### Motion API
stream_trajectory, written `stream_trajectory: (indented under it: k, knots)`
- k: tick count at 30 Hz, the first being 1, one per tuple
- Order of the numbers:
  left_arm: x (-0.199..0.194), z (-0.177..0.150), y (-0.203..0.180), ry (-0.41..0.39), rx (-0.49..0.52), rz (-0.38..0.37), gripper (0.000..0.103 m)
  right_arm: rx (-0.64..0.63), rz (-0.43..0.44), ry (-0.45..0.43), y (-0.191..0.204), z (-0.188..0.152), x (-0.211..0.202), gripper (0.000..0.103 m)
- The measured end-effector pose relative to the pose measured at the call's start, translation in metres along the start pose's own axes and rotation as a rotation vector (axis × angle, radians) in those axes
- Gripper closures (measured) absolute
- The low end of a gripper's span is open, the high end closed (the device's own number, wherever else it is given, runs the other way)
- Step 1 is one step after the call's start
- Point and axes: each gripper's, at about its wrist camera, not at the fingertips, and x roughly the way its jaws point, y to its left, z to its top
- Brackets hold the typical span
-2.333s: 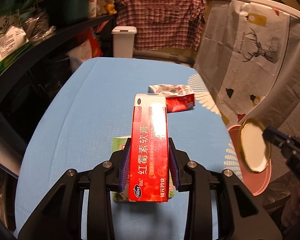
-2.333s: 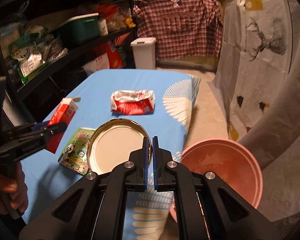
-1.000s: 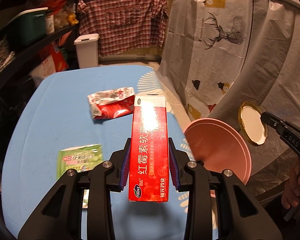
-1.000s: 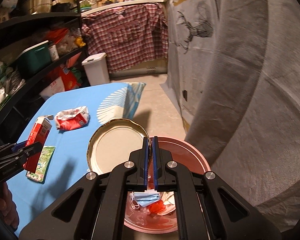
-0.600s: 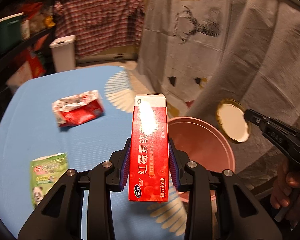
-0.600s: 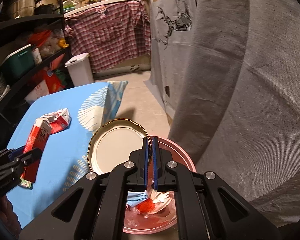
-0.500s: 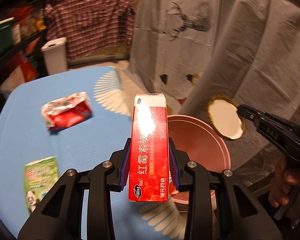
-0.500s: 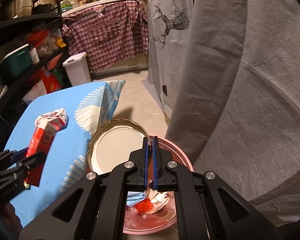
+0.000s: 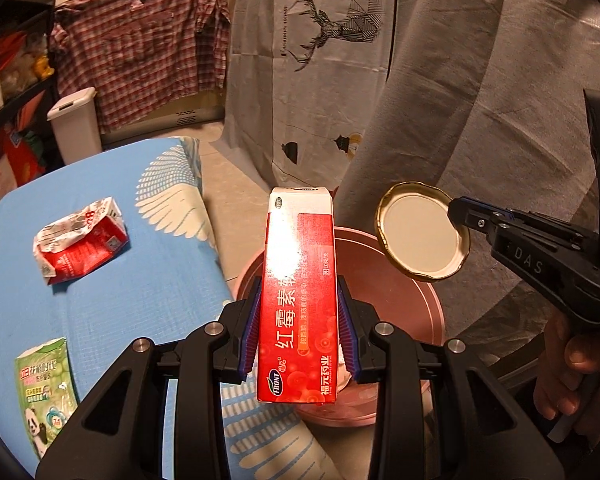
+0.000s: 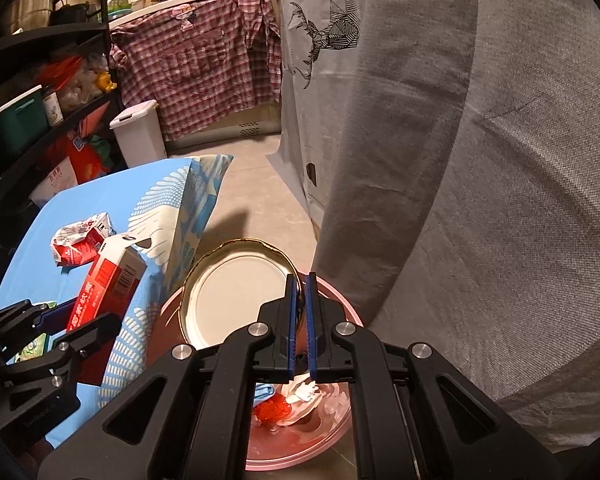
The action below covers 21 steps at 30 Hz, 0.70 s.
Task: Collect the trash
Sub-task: 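Open both tools to drop the box and lid into the pink bin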
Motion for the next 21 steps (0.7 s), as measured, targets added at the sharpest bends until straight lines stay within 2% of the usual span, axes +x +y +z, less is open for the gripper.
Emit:
stream_trajectory:
  k: [4, 6, 9, 11, 13, 21]
  knots:
    - [0.005, 0.001, -0.002, 0.008, 0.004, -0.007, 0.067, -0.004, -0.003, 0.007, 0.001, 0.0, 0.003, 0.094]
    - [0.006, 0.001, -0.002, 0.011, 0.004, -0.009, 0.061, 0.002, -0.009, 0.009, 0.0, 0.0, 0.004, 0.093]
    - [0.005, 0.0, 0.0, 0.009, 0.001, -0.006, 0.061, 0.014, -0.007, 0.014, -0.003, 0.001, 0.005, 0.093]
    - [0.003, -0.001, 0.002, 0.007, -0.002, -0.003, 0.061, 0.011, -0.007, 0.016, -0.002, 0.0, 0.005, 0.087]
    - [0.0, -0.002, 0.006, 0.004, -0.004, 0.0, 0.061, 0.005, -0.01, 0.012, 0.0, 0.0, 0.005, 0.074]
    - [-0.017, -0.01, 0.025, -0.007, -0.019, 0.027, 0.061, -0.001, -0.003, -0.005, 0.005, 0.001, 0.0, 0.073]
